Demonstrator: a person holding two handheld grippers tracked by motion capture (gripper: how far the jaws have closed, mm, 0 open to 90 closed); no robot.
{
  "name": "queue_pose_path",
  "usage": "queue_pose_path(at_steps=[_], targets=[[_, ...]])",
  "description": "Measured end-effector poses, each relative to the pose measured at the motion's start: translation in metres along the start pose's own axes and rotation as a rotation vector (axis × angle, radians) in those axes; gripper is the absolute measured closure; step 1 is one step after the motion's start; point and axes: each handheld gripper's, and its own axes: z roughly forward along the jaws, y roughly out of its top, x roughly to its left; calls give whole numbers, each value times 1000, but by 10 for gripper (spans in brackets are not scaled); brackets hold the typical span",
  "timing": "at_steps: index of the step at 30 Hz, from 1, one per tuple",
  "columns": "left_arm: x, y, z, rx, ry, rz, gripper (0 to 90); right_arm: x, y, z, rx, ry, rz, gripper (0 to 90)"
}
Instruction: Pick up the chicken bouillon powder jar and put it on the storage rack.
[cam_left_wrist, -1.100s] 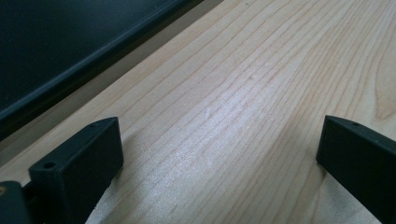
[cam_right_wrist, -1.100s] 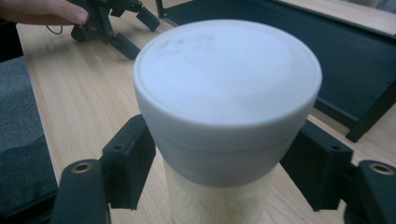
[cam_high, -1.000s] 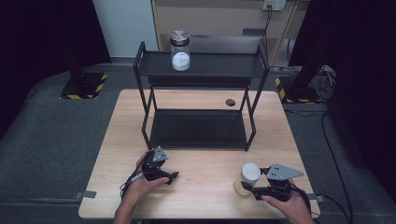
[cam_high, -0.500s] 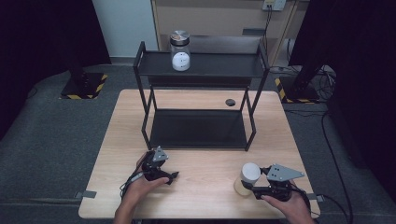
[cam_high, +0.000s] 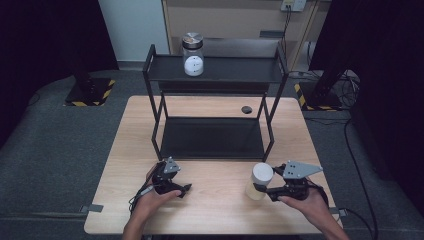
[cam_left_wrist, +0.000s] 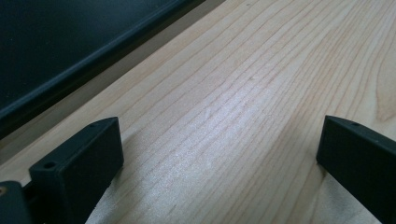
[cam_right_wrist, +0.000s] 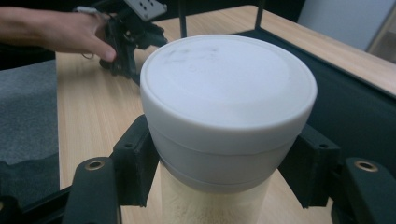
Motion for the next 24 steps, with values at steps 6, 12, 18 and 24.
queue_pose_path(at_steps=[6,12,18,24], targets=[[0,0,0,1,-1,1,0,-20,21,9,-1,30,-2,361],[0,0,0,1,0,1,0,-35,38,9,-15,40,17,361],[0,0,0,1,0,1,0,-46,57,9,-17,32,26,361],[0,0,0,0,-2,1,0,-56,80,13,-21,43,16,361]])
